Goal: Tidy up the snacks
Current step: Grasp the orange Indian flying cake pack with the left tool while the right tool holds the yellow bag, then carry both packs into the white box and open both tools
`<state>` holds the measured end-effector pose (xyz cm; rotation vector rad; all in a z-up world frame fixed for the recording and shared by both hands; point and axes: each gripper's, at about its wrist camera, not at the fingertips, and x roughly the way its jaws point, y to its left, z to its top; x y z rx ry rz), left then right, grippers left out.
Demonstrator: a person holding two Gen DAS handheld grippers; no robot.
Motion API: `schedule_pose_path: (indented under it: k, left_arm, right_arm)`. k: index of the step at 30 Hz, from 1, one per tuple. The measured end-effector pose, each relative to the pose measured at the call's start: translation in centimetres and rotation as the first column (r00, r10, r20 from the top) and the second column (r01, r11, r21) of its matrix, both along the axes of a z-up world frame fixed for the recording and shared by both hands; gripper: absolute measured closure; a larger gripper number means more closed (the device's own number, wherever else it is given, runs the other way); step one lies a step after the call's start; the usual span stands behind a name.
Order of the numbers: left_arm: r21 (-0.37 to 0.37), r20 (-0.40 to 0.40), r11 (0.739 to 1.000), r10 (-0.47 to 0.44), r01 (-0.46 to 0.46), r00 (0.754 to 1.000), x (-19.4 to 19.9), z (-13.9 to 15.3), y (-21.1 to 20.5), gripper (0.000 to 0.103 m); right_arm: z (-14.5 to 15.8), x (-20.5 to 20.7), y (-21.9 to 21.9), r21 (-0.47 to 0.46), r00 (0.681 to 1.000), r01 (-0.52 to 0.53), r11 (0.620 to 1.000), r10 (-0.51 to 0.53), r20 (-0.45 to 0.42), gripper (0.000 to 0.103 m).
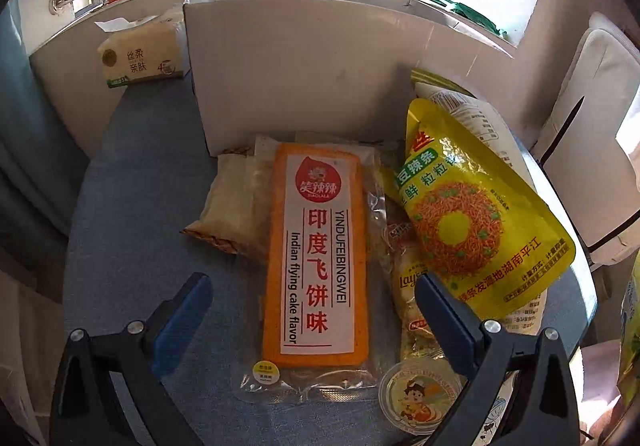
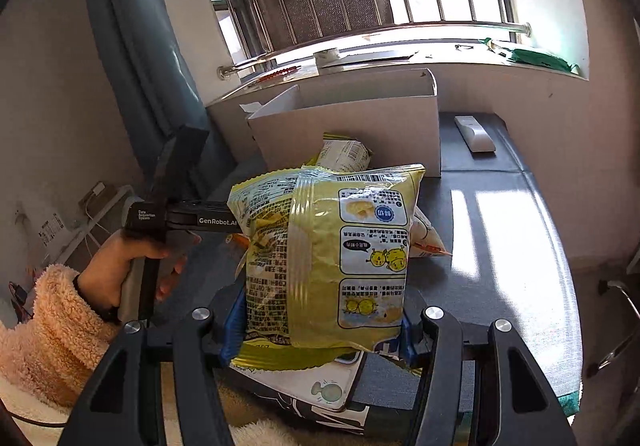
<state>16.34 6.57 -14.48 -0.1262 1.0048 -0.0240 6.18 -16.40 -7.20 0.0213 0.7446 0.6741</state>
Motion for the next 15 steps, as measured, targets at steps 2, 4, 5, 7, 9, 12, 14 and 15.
schedule_pose_path:
  k: [2,4,5,7,9,12,14,15]
  left_arm:
    - [0.044,0.001,0.999,-0.02,0.02,1.0,0.1,-0.5,-0.7,0.003]
    - [-0.02,0.008,0.999,-0.035,0.035,0.999,0.0,-0.4,-0.3,0.017]
    - [-0.056,0.012,0.998,-0.035,0.036,0.999,0.0,-0.3,0.1,0.024]
    - [-0.072,0.025,0.996,-0.047,0.049,0.999,-0.2,-0.2,0.6,0.03]
    - [-0.081,0.046,0.995,-0.056,0.059,0.997,-0.7,0.3,1.0,0.045]
    - [-0.071,0.055,0.996,-0.041,0.045,0.998,-1.4,0.6,1.4,0.047]
    - [-0.085,0.071,0.996,-0.034,0.04,0.997,-2.0,0.8,1.7,0.047]
    - [-0.094,0.082,0.995,-0.026,0.034,0.996,-2.4,1.0,1.9,0.047]
  right_arm:
    - [-0.1,0.2,0.1,0.008,1.0,-0.003,1.0,0.003,-0.008,0.04]
    - [-0.6,0.5,0.3,0.01,0.999,-0.016,1.0,0.016,-0.027,0.04]
    - [-0.7,0.5,0.5,0.006,0.999,-0.018,1.0,0.018,-0.032,0.04]
    - [-1.0,0.4,0.7,0.002,0.999,-0.029,1.0,0.029,-0.038,0.04]
    - [-1.1,0.4,0.8,0.004,0.999,-0.034,0.999,0.034,-0.038,0.04]
    - [-1.0,0.5,0.7,0.005,0.999,-0.031,1.0,0.031,-0.035,0.04]
    - [-1.0,0.8,0.7,0.008,0.999,-0.027,1.0,0.027,-0.042,0.04]
    - [-0.9,0.8,0.7,0.009,0.999,-0.026,1.0,0.027,-0.04,0.04]
